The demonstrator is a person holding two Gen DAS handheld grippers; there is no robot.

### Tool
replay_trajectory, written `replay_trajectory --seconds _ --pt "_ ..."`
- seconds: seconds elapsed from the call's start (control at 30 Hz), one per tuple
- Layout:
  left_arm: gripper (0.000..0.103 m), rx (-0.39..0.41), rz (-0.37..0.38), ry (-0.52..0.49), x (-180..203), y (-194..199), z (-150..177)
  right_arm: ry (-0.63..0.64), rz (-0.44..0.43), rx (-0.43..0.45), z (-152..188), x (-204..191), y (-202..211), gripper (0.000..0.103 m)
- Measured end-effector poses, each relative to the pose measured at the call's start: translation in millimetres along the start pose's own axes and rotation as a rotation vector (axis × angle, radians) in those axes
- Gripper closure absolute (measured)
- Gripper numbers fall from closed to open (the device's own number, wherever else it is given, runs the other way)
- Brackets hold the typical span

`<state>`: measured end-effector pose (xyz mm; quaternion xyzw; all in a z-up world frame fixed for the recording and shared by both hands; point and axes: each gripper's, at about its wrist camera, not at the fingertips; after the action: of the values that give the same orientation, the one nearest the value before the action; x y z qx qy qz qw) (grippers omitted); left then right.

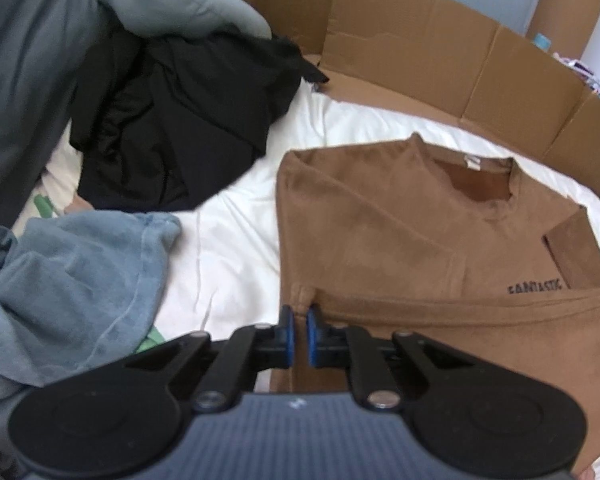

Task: Fold clothes
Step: 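Pinch the folded shirt edge with the right tool while the left tool pinches it too, then lift the pinched edge with both tools and fold it over toward the collar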

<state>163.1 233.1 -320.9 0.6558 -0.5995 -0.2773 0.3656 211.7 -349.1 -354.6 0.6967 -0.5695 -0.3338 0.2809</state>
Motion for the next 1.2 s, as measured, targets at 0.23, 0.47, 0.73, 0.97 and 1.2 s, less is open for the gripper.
replay_trajectory --seconds 0.23,0.47,0.73,0.97,1.2 --pt "0.096 0.069 0.006 0.010 4 46 -17 -0.031 0.023 0.070 -9 -4 43 0.101" --pt "0.096 0.142 0.008 0.015 2 82 -40 -0.038 0.012 0.150 -29 -11 83 0.101" --pt "0.096 0.206 0.012 0.025 6 104 -70 -0.014 0.015 0.216 -72 -26 114 0.101" --pt "0.096 0.258 0.016 0.007 9 110 -103 -0.016 0.027 0.245 -105 -30 122 0.101" --pt "0.096 0.265 0.015 -0.011 13 98 -123 -0.014 0.043 0.246 -123 -30 109 0.101"
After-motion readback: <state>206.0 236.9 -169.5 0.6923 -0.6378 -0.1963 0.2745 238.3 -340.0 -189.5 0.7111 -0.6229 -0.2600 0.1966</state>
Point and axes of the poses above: each gripper's, at about its wrist camera, not at the fingertips, and y roughly against the way its jaws point, x to its right, z to its underside, and after that the axes turned 4 degrees about x, right-handed
